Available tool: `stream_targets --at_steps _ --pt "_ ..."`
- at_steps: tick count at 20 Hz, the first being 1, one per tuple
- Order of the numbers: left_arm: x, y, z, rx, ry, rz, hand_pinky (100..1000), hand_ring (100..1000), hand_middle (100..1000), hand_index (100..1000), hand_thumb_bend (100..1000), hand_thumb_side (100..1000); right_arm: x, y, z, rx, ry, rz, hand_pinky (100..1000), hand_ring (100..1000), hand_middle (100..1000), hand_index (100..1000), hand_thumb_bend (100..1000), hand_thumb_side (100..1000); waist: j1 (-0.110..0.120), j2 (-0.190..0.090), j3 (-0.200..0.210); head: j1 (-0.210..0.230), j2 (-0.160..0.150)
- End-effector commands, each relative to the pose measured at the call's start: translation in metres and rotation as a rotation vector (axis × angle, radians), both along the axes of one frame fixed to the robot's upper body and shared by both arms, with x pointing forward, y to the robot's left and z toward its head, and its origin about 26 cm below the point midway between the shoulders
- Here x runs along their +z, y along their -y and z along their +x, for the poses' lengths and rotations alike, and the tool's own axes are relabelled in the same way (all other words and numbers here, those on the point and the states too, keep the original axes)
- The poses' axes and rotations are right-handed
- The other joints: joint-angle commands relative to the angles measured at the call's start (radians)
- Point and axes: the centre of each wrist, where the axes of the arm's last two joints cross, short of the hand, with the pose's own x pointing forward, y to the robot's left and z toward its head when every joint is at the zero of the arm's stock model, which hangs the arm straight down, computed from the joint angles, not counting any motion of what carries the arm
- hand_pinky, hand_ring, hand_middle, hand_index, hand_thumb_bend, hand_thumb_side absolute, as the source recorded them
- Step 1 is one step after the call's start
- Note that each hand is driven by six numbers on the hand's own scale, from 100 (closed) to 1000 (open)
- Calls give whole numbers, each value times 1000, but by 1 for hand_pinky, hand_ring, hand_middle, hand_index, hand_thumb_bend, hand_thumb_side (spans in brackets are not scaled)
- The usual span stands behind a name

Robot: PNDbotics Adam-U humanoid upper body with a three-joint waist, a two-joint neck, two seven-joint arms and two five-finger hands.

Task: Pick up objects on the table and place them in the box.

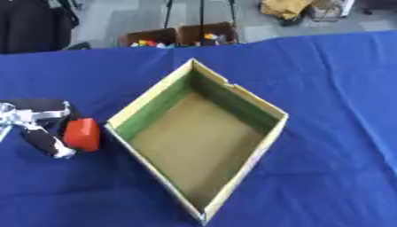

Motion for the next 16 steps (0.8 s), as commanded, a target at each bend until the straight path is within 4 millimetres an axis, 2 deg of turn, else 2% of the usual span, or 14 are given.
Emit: stream_targets --at_steps 1,7,16 --pt "31 -3 -7 -3 83 -18 229 471 532 644 100 404 7 3 -5 -8 24 -10 758 725 764 760 100 545 14 -41 3 -4 5" --pt "57 -3 -18 12 188 -37 214 465 514 634 100 379 6 4 -5 -12 19 -12 758 725 764 760 100 544 16 -48 12 -14 8" --pt "86 -5 -32 46 348 -35 188 448 490 613 100 342 5 5 -5 -16 15 -13 759 726 764 761 100 543 17 -55 16 -29 7"
